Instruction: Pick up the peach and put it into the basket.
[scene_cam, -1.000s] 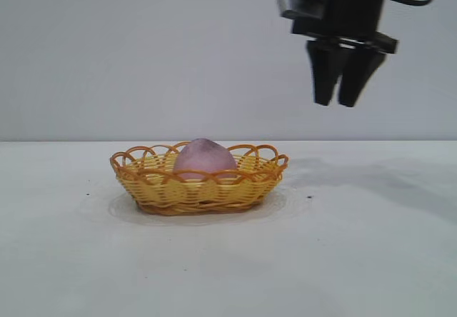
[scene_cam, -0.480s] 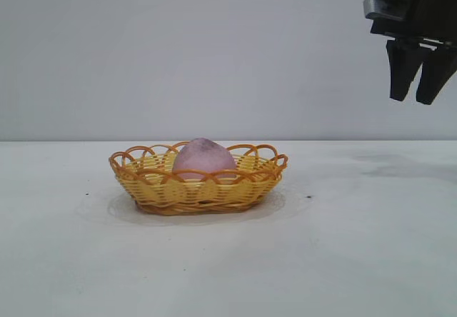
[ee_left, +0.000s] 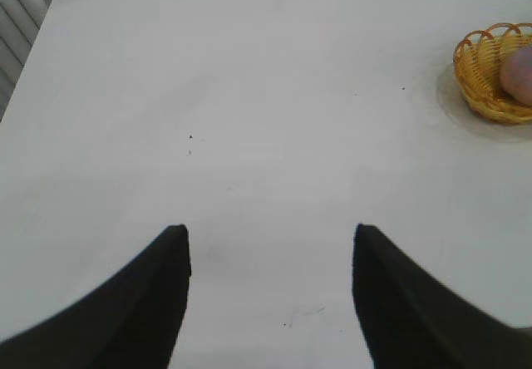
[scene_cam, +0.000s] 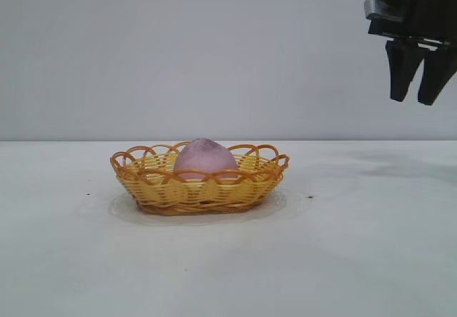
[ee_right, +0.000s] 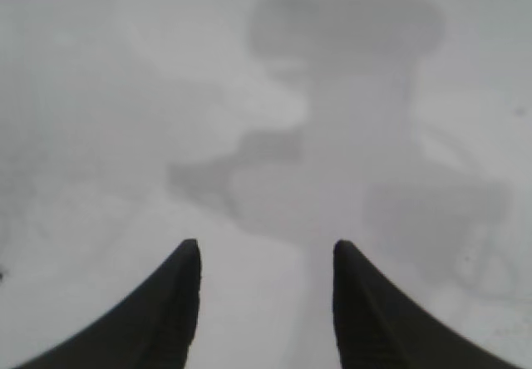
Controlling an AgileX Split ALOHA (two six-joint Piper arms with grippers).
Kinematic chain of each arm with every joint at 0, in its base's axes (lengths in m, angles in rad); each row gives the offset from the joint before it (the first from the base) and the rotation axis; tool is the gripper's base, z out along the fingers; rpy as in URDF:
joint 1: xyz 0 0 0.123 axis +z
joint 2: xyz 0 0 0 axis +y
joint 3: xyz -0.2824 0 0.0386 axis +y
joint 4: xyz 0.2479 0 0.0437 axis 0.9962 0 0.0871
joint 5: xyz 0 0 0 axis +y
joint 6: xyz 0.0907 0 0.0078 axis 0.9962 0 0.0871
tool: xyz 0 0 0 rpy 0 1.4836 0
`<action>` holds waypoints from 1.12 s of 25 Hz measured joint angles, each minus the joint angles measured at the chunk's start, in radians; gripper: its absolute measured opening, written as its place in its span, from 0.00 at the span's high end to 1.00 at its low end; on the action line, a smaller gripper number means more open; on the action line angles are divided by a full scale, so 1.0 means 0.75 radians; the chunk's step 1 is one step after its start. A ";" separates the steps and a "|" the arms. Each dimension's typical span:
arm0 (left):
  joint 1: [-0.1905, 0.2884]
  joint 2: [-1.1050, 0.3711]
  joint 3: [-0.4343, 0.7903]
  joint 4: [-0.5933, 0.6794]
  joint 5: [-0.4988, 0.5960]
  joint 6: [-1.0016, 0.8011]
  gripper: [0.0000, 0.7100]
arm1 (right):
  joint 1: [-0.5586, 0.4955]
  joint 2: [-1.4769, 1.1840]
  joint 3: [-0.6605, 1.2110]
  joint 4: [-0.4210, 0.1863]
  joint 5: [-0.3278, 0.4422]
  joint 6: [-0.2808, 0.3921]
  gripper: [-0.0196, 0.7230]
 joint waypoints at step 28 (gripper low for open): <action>0.000 0.000 0.000 0.000 0.000 0.000 0.41 | 0.000 -0.827 0.466 -0.171 0.019 0.137 0.58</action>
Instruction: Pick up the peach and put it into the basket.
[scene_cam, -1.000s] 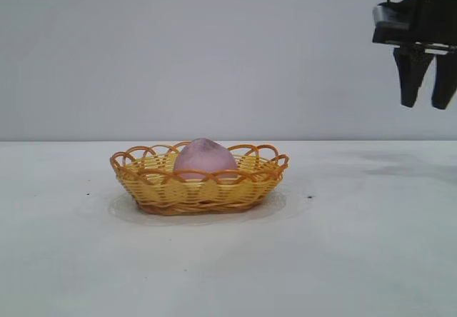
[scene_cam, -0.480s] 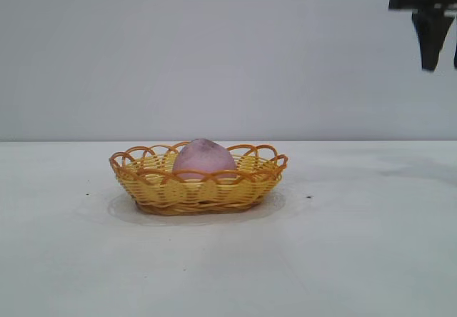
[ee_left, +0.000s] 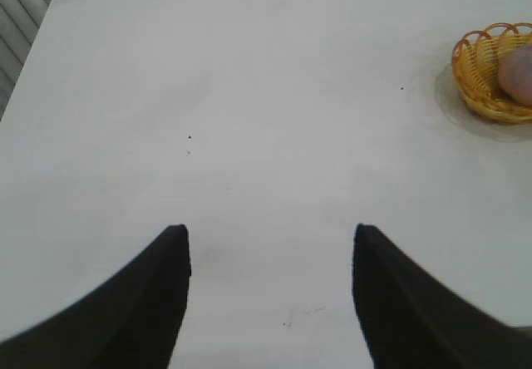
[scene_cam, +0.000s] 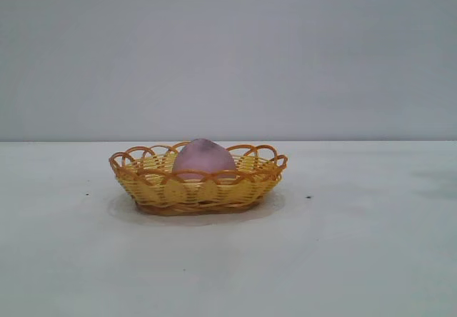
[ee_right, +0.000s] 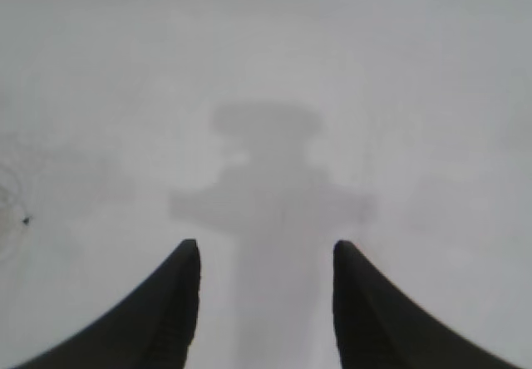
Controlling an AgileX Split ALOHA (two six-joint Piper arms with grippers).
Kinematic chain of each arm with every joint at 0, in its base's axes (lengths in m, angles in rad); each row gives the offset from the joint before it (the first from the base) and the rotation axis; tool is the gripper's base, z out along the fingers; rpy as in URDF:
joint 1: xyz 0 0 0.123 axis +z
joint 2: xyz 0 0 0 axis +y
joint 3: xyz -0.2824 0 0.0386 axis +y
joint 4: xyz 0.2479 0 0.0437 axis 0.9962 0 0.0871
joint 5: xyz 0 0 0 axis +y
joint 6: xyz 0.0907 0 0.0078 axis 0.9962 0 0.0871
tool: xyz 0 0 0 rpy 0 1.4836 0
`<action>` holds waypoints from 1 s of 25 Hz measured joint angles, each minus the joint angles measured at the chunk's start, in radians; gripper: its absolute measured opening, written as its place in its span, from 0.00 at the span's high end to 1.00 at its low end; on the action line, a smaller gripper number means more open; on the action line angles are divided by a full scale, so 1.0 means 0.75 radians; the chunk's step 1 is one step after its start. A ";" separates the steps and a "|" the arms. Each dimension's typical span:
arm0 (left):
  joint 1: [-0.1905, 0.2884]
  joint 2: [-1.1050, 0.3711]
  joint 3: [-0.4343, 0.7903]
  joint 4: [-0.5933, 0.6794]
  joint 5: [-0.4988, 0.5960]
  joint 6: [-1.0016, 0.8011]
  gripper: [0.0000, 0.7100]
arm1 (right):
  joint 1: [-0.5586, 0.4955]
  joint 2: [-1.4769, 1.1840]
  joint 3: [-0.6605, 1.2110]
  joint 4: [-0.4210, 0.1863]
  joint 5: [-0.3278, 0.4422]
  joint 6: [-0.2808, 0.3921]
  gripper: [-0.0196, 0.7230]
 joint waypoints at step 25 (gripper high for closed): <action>0.000 0.000 0.000 0.000 0.000 0.000 0.41 | 0.000 -1.180 0.952 -0.003 0.019 0.002 0.58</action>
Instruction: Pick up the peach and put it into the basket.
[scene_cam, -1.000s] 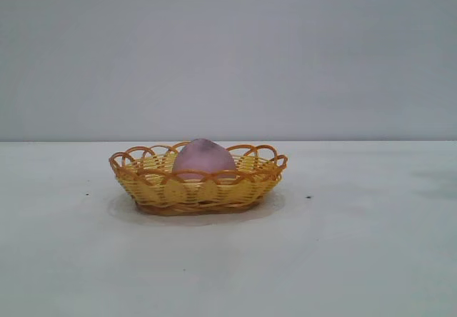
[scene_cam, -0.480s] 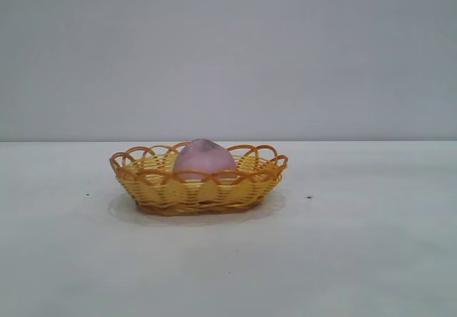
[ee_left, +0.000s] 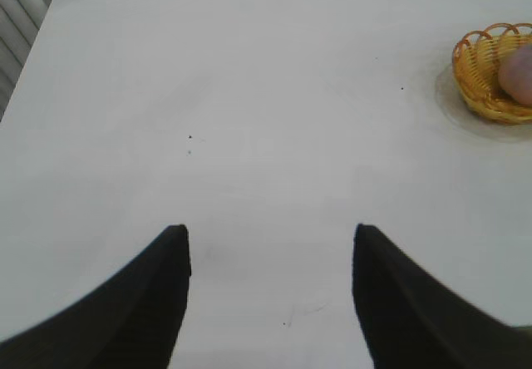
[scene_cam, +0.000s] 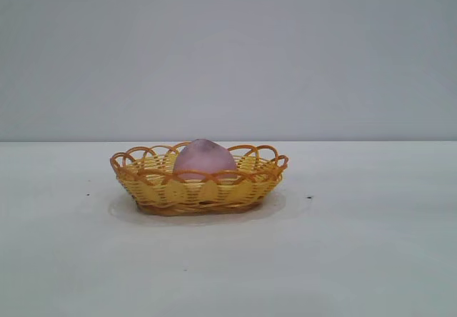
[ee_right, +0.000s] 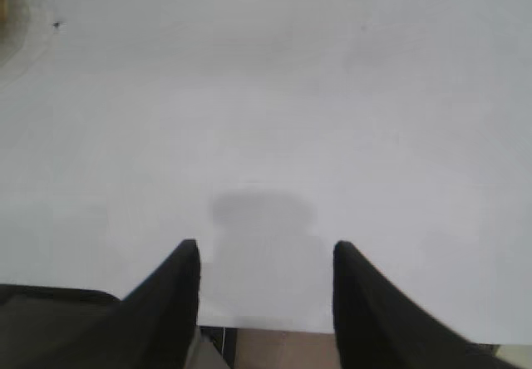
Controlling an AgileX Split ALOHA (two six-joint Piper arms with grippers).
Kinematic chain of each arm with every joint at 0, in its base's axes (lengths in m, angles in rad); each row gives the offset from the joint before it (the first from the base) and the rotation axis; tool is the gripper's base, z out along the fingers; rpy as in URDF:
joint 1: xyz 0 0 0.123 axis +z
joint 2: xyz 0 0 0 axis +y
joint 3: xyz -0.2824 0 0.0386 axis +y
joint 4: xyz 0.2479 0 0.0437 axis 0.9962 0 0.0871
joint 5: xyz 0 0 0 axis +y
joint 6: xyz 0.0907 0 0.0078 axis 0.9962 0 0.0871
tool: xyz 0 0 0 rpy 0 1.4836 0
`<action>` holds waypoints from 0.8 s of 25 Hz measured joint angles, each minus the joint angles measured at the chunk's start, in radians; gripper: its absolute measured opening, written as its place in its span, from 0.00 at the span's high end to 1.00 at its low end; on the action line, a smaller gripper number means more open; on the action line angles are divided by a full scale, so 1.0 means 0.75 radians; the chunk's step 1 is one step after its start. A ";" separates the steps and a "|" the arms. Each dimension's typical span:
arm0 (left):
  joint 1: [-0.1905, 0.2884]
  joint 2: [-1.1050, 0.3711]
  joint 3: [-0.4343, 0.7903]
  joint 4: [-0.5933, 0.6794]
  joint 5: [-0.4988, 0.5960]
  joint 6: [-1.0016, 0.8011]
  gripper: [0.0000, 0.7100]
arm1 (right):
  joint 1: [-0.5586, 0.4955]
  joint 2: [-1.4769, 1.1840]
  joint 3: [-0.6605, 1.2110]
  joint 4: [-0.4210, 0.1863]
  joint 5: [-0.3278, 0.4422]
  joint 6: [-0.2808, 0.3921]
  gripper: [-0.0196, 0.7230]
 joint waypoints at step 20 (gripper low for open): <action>0.000 0.000 0.000 0.000 0.000 0.000 0.41 | 0.000 -0.938 0.432 0.046 -0.127 0.000 0.58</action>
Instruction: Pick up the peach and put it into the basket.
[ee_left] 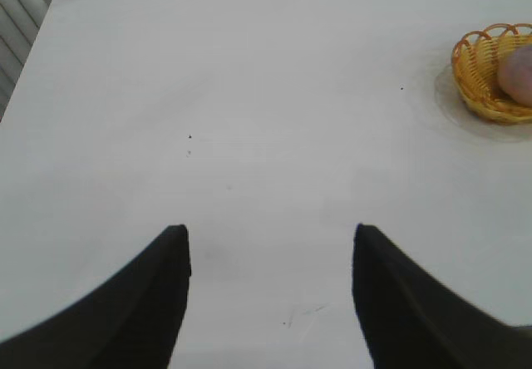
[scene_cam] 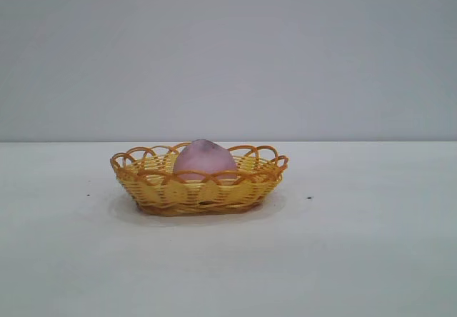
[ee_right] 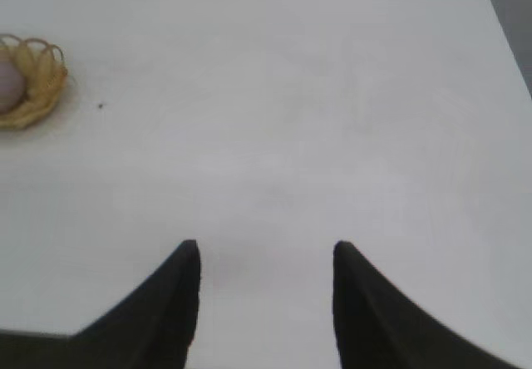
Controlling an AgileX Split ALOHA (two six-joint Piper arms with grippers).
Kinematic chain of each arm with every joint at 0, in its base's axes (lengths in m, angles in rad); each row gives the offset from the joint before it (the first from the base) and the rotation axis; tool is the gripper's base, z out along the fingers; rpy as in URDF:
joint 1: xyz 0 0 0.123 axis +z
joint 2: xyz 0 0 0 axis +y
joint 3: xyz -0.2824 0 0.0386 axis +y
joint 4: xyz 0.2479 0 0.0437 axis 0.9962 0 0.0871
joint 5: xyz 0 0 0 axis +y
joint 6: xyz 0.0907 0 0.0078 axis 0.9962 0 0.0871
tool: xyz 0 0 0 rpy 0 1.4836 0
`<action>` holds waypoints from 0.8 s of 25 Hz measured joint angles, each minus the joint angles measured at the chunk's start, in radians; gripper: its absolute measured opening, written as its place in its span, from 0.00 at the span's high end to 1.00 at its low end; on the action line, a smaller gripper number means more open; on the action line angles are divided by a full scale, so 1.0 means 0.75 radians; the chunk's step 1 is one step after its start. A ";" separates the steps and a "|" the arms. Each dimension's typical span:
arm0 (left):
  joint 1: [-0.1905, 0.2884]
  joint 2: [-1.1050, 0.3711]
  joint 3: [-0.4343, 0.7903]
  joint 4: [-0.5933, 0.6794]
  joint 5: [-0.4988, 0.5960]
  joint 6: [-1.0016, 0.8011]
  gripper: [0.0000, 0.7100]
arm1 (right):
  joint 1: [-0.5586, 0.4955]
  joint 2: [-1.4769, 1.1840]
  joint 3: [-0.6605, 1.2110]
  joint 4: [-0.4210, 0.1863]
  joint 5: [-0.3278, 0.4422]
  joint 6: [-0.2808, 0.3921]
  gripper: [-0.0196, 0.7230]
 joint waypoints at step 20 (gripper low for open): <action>0.000 0.000 0.000 0.000 0.000 0.000 0.41 | 0.000 0.000 0.011 0.008 -0.022 0.001 0.39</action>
